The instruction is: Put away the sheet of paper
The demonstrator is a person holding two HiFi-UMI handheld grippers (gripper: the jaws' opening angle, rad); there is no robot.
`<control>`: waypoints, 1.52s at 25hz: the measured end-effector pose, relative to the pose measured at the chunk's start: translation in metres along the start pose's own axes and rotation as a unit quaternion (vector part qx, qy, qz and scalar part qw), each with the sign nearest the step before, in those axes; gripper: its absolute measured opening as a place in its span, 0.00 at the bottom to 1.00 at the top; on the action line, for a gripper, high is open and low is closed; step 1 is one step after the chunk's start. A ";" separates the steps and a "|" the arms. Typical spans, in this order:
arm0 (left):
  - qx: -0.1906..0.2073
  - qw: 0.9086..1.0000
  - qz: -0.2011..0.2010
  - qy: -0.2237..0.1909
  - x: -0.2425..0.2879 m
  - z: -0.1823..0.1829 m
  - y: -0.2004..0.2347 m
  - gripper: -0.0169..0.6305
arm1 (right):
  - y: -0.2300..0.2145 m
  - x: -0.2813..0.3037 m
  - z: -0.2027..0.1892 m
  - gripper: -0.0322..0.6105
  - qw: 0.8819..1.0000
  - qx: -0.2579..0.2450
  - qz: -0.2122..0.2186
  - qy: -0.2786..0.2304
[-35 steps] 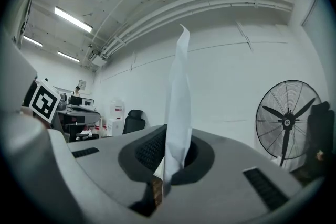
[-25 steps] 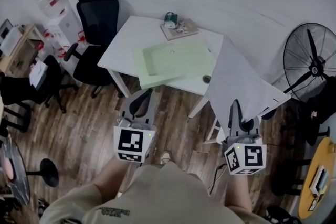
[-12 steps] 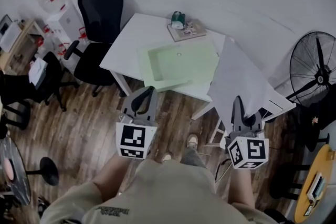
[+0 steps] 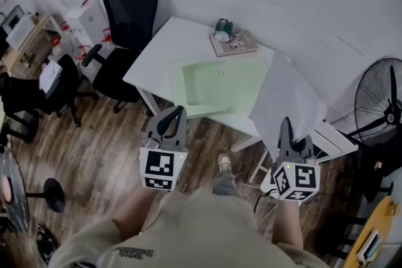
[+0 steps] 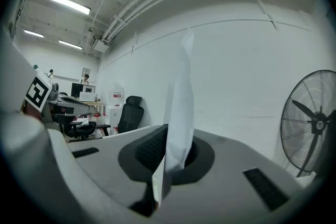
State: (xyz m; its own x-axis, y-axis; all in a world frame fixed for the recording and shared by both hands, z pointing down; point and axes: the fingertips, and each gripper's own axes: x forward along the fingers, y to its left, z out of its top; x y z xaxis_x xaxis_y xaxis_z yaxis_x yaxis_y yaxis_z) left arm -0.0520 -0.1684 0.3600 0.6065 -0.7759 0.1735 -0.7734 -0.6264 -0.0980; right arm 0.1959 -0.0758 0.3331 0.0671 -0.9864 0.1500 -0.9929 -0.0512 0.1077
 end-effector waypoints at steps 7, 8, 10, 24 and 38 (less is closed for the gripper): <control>-0.004 0.998 0.047 0.032 0.058 -0.009 0.010 0.06 | -0.032 0.080 -0.028 0.09 0.998 0.003 0.049 0.039; -0.006 0.998 0.054 0.038 0.068 -0.010 0.011 0.06 | -0.037 0.093 -0.031 0.09 0.997 0.005 0.059 0.045; -0.011 0.996 0.067 0.050 0.088 -0.012 0.010 0.06 | -0.047 0.119 -0.039 0.09 0.995 0.008 0.078 0.058; -0.020 0.973 0.174 0.152 0.179 -0.060 0.022 0.06 | -0.061 0.265 -0.117 0.09 0.960 0.019 0.233 0.153; -0.039 0.948 0.214 0.233 0.190 -0.119 0.027 0.06 | -0.060 0.342 -0.204 0.09 0.930 0.048 0.271 0.243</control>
State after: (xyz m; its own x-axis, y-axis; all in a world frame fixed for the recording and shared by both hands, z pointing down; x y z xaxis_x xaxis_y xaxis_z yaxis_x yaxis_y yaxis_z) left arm 0.0202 -0.3244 0.5075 0.1003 -0.8288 0.5505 -0.9524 -0.2401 -0.1880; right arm 0.2989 -0.3778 0.5782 -0.4316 -0.6861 0.5856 -0.8969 0.3960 -0.1970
